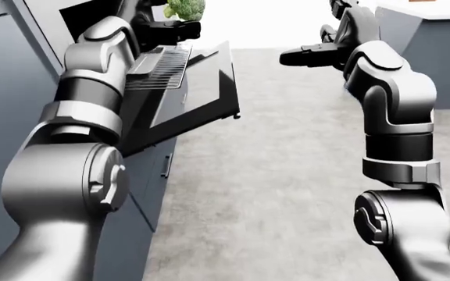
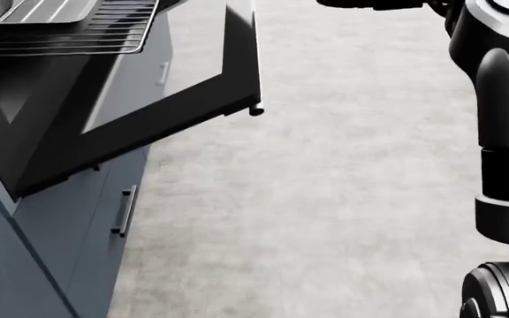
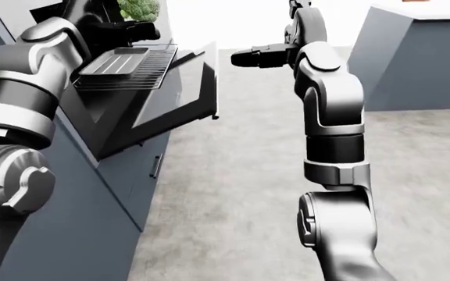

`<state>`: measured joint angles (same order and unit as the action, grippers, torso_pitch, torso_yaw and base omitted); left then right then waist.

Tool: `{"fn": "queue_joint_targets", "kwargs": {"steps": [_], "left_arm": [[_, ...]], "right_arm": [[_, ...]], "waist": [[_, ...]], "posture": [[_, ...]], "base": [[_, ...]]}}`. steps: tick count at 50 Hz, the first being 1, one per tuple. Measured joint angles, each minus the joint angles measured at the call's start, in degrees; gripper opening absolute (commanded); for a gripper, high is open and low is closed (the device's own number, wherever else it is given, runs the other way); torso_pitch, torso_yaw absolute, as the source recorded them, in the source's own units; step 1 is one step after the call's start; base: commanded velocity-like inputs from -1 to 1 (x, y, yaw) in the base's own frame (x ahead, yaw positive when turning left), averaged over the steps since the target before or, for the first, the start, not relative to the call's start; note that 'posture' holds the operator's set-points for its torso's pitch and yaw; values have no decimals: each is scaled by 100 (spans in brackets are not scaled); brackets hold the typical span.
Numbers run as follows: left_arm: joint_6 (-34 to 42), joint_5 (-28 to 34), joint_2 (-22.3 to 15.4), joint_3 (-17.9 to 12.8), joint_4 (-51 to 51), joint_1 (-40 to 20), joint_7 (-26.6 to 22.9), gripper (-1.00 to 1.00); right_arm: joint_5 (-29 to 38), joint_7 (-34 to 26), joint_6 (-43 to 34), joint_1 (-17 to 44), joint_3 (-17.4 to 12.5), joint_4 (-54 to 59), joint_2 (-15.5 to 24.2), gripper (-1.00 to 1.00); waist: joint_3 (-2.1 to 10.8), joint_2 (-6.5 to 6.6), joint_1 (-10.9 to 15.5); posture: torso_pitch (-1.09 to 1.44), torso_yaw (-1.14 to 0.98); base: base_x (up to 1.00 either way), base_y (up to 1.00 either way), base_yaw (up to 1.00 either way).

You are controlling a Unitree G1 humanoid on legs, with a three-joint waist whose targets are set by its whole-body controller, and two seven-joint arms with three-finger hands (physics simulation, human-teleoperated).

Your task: Place the broccoli on the rack of the oven.

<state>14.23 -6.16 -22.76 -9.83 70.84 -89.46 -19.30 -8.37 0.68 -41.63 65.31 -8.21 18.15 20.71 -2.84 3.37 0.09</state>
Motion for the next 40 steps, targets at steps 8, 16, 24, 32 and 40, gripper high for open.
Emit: {"fn": "queue_joint_targets", "kwargs": {"steps": [8,16,24,32,40], "left_arm": [[71,17,26,15,-13,-60,18,-21],[70,-13,152,69,3,-28,-44,-21],[4,-23,75,23,-117,-132,-18,-22],[104,27,-2,15,184,112,33,-22],[37,-20,34,8,-123,-154,2,-21]], "right_arm": [[-7,3,-39,55,-72,-166,51,100],[19,72,-71,-114,-151,-89,69,100],[-4,90,63,-71,-145,-187,78,100],[-95,83,-62,-89,6,8,-56,100],[-71,123,13,23,-116,-222,70,100]], "waist": [[51,-411,102],[-4,-715,0],[-10,-342,-4],[-34,-275,115],[182,-594,5]], "posture": [[0,0],[0,0],[0,0],[0,0],[0,0]], "base": [[36,0,0],[32,0,0],[6,0,0],[0,4,0],[0,12,0]]}}
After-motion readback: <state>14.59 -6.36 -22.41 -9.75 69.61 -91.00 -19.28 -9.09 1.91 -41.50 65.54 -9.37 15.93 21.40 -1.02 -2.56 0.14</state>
